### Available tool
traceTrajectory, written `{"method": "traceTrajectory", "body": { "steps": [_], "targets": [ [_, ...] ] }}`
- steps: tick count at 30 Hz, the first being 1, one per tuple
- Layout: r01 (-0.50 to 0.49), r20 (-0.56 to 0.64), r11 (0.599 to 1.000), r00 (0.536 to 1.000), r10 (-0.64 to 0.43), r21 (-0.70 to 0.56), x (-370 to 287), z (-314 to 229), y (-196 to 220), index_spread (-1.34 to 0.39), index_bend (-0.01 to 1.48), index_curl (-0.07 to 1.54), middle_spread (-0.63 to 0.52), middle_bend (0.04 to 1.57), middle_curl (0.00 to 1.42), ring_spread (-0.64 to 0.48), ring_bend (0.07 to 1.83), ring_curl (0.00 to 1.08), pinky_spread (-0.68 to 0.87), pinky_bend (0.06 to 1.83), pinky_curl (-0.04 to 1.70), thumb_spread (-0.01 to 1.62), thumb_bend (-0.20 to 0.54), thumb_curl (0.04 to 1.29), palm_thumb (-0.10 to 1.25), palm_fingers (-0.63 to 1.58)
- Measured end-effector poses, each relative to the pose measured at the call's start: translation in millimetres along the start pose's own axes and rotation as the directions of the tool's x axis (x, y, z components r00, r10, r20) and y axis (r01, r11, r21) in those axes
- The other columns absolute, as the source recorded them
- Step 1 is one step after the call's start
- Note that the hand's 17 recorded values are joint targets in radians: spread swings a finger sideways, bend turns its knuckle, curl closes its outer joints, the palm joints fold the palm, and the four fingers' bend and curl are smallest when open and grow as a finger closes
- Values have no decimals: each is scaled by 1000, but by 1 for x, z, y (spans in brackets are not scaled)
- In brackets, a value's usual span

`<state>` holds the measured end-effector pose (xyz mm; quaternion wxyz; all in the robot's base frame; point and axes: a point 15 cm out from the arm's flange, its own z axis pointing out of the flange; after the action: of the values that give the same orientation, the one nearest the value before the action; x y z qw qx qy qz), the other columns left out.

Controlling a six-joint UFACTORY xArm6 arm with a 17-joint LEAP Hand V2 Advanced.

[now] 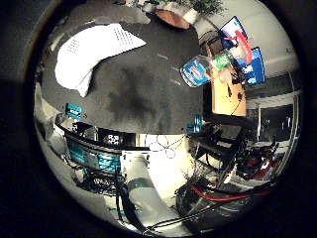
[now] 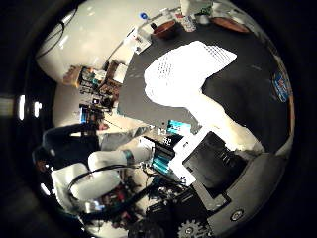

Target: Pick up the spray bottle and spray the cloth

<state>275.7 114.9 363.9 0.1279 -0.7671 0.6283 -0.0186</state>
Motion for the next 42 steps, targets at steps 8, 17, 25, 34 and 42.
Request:
{"method": "traceTrajectory", "body": {
  "steps": [8, 17, 25, 34, 42],
  "targets": [
    [9, 2, 1000, 1000, -9, 1, -3, 0, 0, -458, 189, 341, -160, 262, 317, 73, 669, 53, 526, 932, -7, 987, -24, 533, 757, 520],
    [11, 5, 1000, 1000, -11, 24, -4, -2, -5, -459, 188, 344, -160, 262, 317, 72, 669, 52, 526, 932, -7, 993, -23, 533, 759, 521],
    [9, 7, 1000, 1000, -10, 28, -4, -3, -5, -462, 190, 343, -160, 260, 316, 61, 675, 53, 526, 929, -7, 990, -24, 533, 757, 523],
    [10, 8, 999, 1000, -10, 43, -4, -3, -4, -462, 190, 342, -169, 259, 315, 60, 675, 52, 526, 928, -7, 988, -25, 533, 755, 523],
    [-19, 8, 980, 1000, 18, 197, 10, -48, -11, -460, 186, 337, -171, 260, 317, 60, 681, 53, 528, 953, -5, 983, -25, 535, 743, 535]
  ]
}}
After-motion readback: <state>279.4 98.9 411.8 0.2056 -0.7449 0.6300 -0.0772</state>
